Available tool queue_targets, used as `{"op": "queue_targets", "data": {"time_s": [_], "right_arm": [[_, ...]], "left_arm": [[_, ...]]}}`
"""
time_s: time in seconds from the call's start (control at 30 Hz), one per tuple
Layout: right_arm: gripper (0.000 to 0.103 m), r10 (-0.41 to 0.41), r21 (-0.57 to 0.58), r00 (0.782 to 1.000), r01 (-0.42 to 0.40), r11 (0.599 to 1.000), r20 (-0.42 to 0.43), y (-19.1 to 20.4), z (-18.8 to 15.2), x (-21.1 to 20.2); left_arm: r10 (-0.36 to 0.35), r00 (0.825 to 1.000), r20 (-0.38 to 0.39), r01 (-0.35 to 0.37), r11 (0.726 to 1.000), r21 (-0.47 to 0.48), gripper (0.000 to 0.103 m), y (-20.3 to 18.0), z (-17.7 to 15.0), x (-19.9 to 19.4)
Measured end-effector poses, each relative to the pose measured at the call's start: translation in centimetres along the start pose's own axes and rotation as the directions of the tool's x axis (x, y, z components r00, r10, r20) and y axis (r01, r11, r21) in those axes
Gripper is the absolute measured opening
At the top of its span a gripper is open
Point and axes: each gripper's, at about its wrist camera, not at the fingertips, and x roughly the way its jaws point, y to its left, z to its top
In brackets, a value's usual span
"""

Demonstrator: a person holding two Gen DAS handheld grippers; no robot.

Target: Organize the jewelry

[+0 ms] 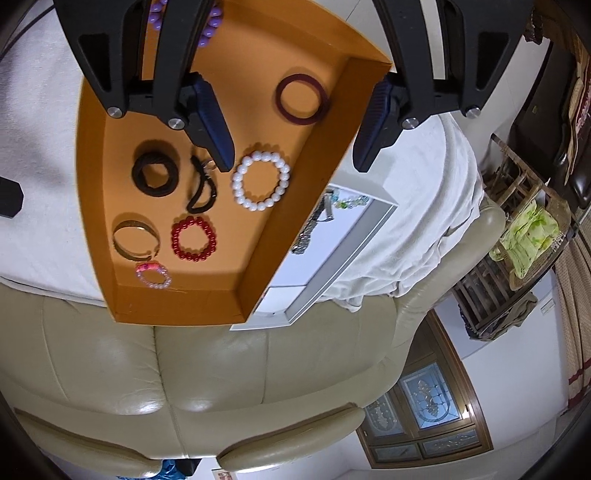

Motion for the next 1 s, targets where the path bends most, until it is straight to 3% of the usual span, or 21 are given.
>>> {"op": "queue_targets", "data": {"time_s": [0.17, 0.3, 1.0], "right_arm": [[0.016, -0.021, 0.011, 1.000, 0.020, 1.000, 0.010, -1.0, 0.1, -0.7], [0.017, -0.037, 0.028, 0.999, 0.037, 0.999, 0.015, -2.0, 0.2, -1.2], [0.017, -0.113, 0.076, 0.992, 0.110, 0.991, 0.046, -6.2, 0.5, -4.6]], "left_arm": [[-0.039, 0.999, 0.018, 0.038, 0.999, 0.019, 0.068, -1.5, 0.3, -0.7], [-0.048, 0.998, 0.040, 0.047, 0.998, 0.032, 0.078, -2.7, 0.6, -1.4], [-0.177, 0.981, 0.084, 0.171, 0.982, 0.075, 0.084, -9.0, 1.9, -4.1]]}}
